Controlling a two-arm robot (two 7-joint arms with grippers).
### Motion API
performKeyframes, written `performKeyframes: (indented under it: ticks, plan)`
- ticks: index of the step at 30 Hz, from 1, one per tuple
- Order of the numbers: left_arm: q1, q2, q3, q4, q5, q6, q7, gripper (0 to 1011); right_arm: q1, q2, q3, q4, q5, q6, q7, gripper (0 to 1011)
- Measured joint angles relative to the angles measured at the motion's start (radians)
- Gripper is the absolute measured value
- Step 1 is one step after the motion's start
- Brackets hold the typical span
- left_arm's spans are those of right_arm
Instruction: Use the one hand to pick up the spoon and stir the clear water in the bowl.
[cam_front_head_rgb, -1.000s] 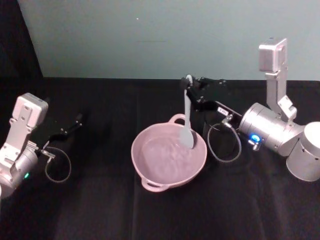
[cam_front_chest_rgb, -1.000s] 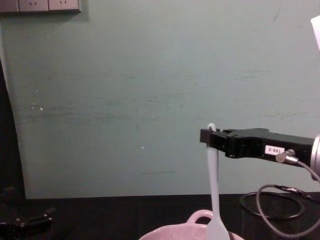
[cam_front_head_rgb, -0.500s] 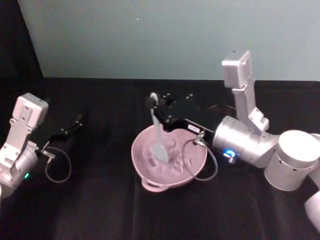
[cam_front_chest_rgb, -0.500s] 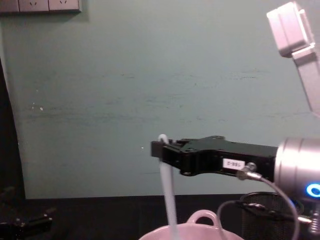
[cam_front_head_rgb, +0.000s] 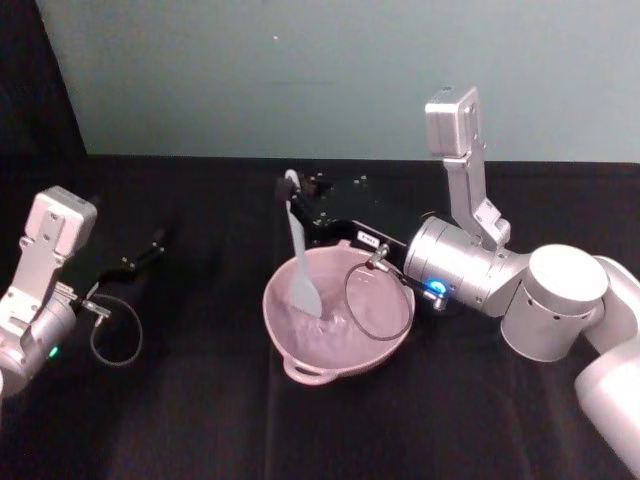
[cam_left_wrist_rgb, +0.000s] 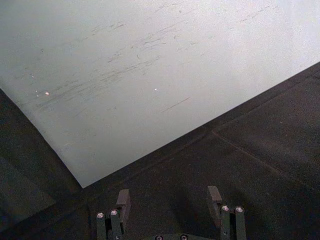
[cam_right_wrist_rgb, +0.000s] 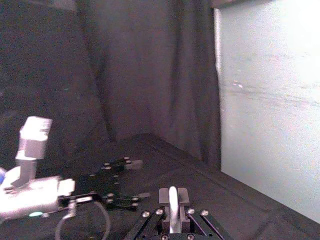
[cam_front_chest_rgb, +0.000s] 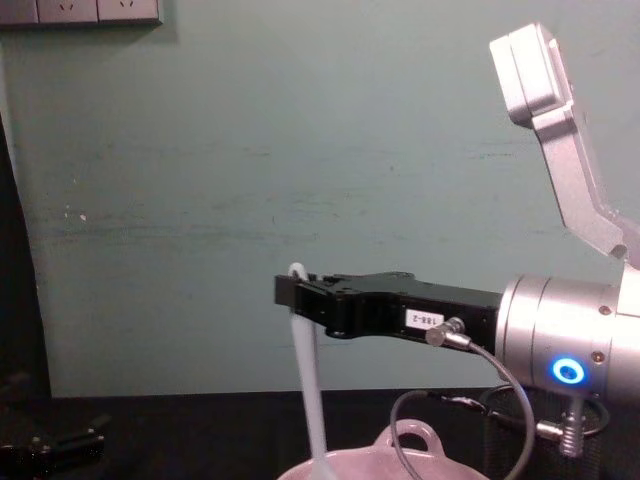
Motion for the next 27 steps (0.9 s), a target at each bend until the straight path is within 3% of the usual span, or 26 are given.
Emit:
performKeyframes:
  ticks: [7,14,22,27]
  plan:
    - [0.000,0.000,0.000,0.000,0.000,0.000,0.000,1011,0.015,0.000,0.043,0.064,0.011,-0.021,-0.025,110]
    - [0.000,0.000,0.000,0.000,0.000,0.000,0.000,1011,-0.011,0.042,0.101,0.042,0.024,-0.023,-0.053,110]
    - [0.000,0.000,0.000,0.000,0.000,0.000,0.000,1011,-0.037,0.075,0.116,-0.008,0.024,-0.007,-0.056,110]
    - [0.000,0.000,0.000,0.000,0.000,0.000,0.000,1011,-0.056,0.096,0.102,-0.066,0.013,0.015,-0.049,110]
